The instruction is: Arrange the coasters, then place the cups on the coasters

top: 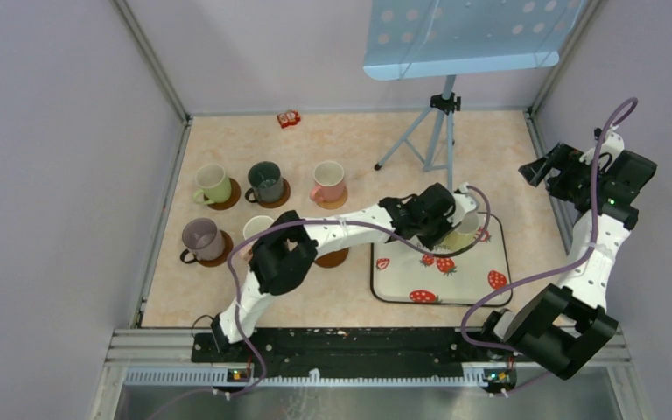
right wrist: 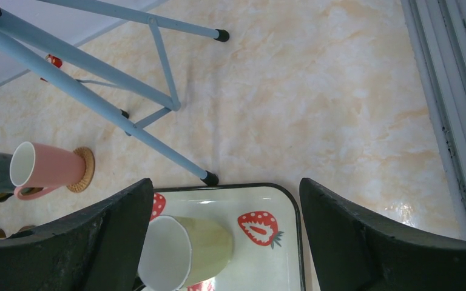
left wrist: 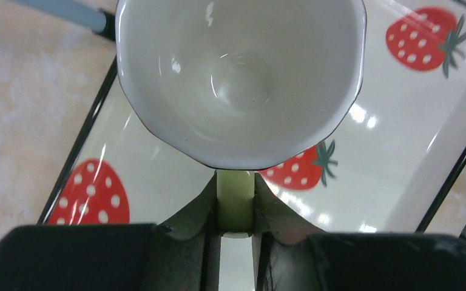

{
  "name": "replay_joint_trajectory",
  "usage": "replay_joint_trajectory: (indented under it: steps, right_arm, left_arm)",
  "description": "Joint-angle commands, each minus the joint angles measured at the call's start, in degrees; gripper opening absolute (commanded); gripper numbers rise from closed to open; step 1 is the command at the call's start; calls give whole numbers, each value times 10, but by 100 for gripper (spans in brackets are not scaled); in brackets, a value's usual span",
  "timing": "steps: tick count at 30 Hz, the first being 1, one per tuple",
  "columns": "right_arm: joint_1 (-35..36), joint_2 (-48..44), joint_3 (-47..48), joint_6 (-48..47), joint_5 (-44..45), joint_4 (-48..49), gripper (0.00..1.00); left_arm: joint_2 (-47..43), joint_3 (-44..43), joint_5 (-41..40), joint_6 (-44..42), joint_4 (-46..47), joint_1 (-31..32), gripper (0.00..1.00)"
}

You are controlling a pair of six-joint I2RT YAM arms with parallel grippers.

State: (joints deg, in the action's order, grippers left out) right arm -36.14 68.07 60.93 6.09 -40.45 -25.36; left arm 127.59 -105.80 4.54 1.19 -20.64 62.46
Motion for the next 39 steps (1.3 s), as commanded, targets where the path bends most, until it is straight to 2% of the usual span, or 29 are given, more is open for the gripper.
replay_joint_trajectory:
  steps: [1,5,10,12,17,22,30,34,35,37,38,39]
  right_arm:
    - [-4,-3,19,-4,-13,8,89]
    - [-4,-3,18,-3,-17,12,89]
    - [-4,-3,15,-2,-19,14,88]
    - [-4,-3,14,-2,-20,14,89]
    - [-5,-4,12,-2,-21,15,89]
    - [-4,-6,10,-5,-20,13,89]
    - [-4,-11,7,-10,-19,11,88]
    - [-4,-12,6,-10,-19,11,88]
    - [-4,-13,5,-10,-18,10,88]
    - [-4,-13,5,-10,-18,10,88]
    - [-4,-13,5,-11,-18,10,88]
    - [-4,-14,4,-10,-18,10,88]
  left_arm:
    - [-113,71,-36,-25,33,-1,3]
    - [-150,134,-78,-27,10,0,6]
    - [-160,175,-69,-14,-23,1,11]
    - [-158,179,-67,-14,-30,1,19]
    - [-144,159,-65,-14,-41,1,48]
    - [-118,117,-61,-20,-60,2,55]
    - [-84,76,-58,-26,-86,1,53]
    - [-73,61,-58,-27,-95,0,46]
    - [-74,61,-61,-26,-95,0,39]
    - [-79,62,-78,-17,-97,0,18]
    - [-82,62,-86,-15,-99,0,10]
    - [-85,61,-94,-15,-105,0,8]
